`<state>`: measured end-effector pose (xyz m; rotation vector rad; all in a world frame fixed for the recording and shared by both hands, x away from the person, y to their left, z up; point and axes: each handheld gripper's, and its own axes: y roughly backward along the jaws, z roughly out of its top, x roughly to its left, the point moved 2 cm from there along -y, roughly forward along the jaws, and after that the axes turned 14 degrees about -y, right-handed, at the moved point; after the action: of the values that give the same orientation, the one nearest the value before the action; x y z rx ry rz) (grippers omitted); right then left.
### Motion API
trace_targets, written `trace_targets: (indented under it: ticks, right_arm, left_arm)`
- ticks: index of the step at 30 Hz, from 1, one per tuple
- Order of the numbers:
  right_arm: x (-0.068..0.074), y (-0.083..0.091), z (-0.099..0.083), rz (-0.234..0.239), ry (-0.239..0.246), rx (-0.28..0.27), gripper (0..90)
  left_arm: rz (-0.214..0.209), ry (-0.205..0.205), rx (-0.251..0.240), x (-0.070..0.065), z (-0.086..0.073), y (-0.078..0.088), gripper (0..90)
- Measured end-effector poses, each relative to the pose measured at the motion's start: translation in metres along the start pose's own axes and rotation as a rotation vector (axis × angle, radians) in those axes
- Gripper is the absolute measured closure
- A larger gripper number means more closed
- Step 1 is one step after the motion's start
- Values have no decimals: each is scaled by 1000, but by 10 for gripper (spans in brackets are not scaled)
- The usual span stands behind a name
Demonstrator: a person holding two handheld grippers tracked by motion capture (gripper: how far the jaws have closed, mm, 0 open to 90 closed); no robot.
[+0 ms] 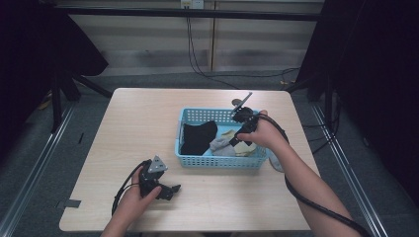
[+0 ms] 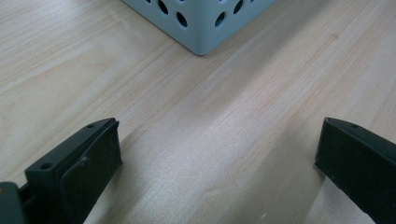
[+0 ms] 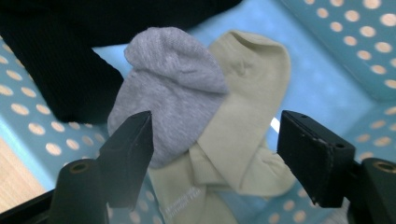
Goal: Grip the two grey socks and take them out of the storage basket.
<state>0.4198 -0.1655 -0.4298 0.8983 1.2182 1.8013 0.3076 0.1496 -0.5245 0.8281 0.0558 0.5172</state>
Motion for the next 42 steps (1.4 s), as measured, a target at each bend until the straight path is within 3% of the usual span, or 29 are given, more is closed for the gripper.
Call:
trace_targets:
  ticks: [12,21,24,29,30,37,42]
  right_arm:
    - [17,-41,-1,54,2,69,425]
    - [17,-57,-4,47,-8,86,483]
    - [18,-56,-4,7,7,92,589]
    - [19,-58,-4,-24,2,96,665]
    - [19,-57,-3,-32,1,109,748]
    - [18,-52,-2,-7,-28,124,846]
    - [12,-32,2,10,-34,113,895]
  left_arm:
    - [-2,-5,4,0,0,0,0]
    - [-2,-6,5,0,0,0,0]
    - [0,-8,6,0,0,0,0]
    - [-2,-5,4,0,0,0,0]
    - [-2,-5,5,0,0,0,0]
    - [-1,-7,5,0,0,0,0]
    - [0,1,0,0,0,0,0]
